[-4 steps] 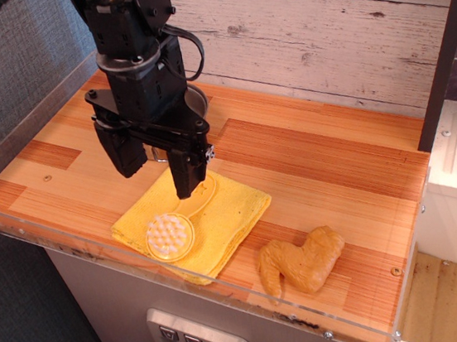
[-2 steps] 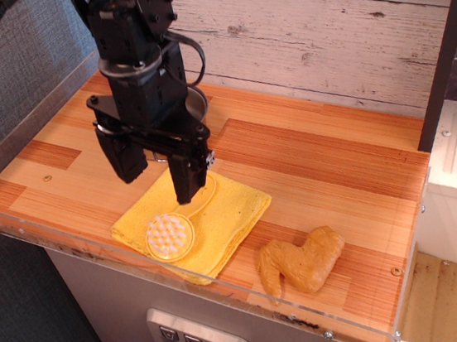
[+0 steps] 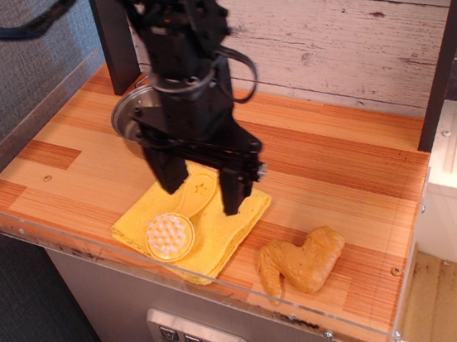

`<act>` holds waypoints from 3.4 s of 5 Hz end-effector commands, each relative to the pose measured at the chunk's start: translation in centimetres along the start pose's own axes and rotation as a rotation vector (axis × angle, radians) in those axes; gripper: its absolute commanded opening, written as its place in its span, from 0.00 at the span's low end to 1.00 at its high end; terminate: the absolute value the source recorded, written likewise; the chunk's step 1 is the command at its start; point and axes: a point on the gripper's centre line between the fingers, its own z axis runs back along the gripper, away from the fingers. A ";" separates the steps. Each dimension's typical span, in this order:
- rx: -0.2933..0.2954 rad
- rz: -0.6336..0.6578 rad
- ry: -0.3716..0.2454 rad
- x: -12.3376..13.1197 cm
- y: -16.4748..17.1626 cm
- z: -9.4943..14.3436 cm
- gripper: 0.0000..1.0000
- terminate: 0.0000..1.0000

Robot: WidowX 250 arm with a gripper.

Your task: Move chicken to bottom left edge of table.

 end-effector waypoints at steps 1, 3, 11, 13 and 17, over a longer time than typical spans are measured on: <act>-0.070 -0.063 -0.026 2.5 -6.2 -0.5 1.00 0.00; -0.069 -0.153 0.000 2.9 -9.2 -3.0 1.00 0.00; -0.003 -0.108 -0.061 4.2 -4.7 -2.4 0.00 0.00; -0.099 0.017 -0.124 4.1 1.6 0.5 0.00 0.00; 0.131 0.188 -0.047 3.0 16.6 1.0 0.00 0.00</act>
